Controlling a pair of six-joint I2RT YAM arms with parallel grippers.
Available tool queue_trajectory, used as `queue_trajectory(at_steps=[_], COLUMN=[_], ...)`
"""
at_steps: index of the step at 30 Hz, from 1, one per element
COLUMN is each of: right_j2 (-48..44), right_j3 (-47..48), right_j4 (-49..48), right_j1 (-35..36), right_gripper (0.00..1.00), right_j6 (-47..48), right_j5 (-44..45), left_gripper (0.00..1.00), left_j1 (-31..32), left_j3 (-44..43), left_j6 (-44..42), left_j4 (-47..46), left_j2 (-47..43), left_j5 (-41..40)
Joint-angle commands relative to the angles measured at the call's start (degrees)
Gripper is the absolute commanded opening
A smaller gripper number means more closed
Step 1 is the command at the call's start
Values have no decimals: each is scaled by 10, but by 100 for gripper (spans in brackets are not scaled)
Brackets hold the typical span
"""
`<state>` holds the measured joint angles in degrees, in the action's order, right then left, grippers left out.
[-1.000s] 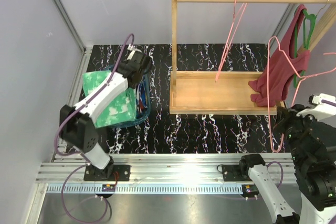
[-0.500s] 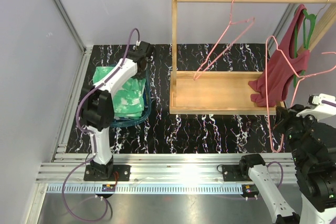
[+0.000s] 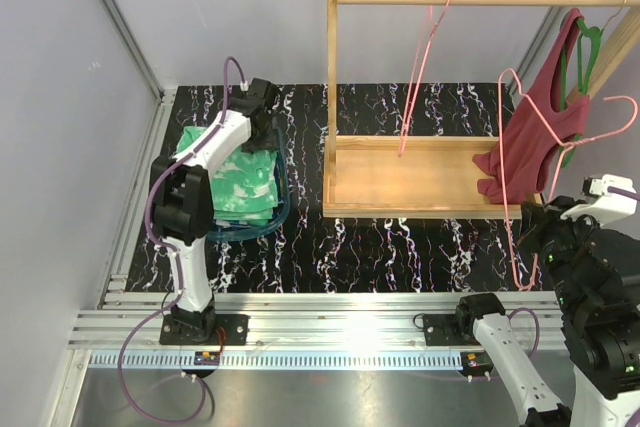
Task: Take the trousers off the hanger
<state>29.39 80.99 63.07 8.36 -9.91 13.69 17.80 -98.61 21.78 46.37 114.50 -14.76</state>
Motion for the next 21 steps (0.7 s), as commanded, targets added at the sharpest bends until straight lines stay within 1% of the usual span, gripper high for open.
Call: queue_trajectory(at_steps=[1, 2, 3, 5, 6, 8, 9, 10, 11, 12, 13, 14, 15, 16, 17, 18, 19, 20, 21], right_j2=[14, 16, 18, 27, 29, 32, 32, 30, 32, 34, 37, 42, 44, 45, 47, 46, 45, 45, 46], right_j3=[2, 6, 7, 13, 14, 12, 10, 8, 5, 5, 6, 9, 13, 16, 25, 28, 32, 35, 38], right_j4=[-14, -13, -11, -2, 1, 1, 0, -3, -6, -7, -11, -13, -15, -19, -23, -29, -43, -49, -52], right_j1=[3, 3, 3, 3, 3, 3, 3, 3, 3, 3, 3, 3, 3, 3, 3, 3, 3, 3, 3], right_gripper=[0, 0, 0, 0, 0, 0, 0, 0, 0, 0, 0, 0, 0, 0, 0, 0, 0, 0, 0], right_j6=[3, 4, 7, 9, 9, 11, 11, 11, 12, 13, 18, 21, 30, 32, 37, 44, 46, 50, 52], right_j5=[-18, -18, -20, -25, -27, -31, -30, -28, -28, -28, -30, -32, -31, -26, -21, -15, -5, -2, 2], left_gripper=[62, 70, 74, 80, 85, 92, 97, 98, 99, 99, 99, 99, 99, 97, 95, 95, 90, 88, 85], left_j1=[-7, -11, -15, -30, -35, -44, -45, -45, -45, -45, -48, -49, -51, -55, -57, -59, -65, -71, -79], left_j3=[37, 45, 56, 51, 48, 53, 60, 82, 98, 117, 161, 187, 221, 251, 309, 330, 348, 385, 401], left_j6=[23, 24, 24, 27, 31, 37, 46, 54, 67, 97, 113, 128, 153, 163, 168, 181, 187, 189, 195], left_j4=[-59, -68, -87, -88, -88, -88, -90, -89, -86, -82, -76, -75, -80, -90, -115, -121, -126, -144, -155], left_j2=[-35, -51, -72, -116, -130, -179, -196, -236, -255, -278, -297, -335, -351, -366, -386, -387, -386, -383, -369], left_j5=[48, 57, 78, 98, 106, 105, 86, 70, 26, 2, -22, -52, -59, -56, -44, -44, -43, -21, -10])
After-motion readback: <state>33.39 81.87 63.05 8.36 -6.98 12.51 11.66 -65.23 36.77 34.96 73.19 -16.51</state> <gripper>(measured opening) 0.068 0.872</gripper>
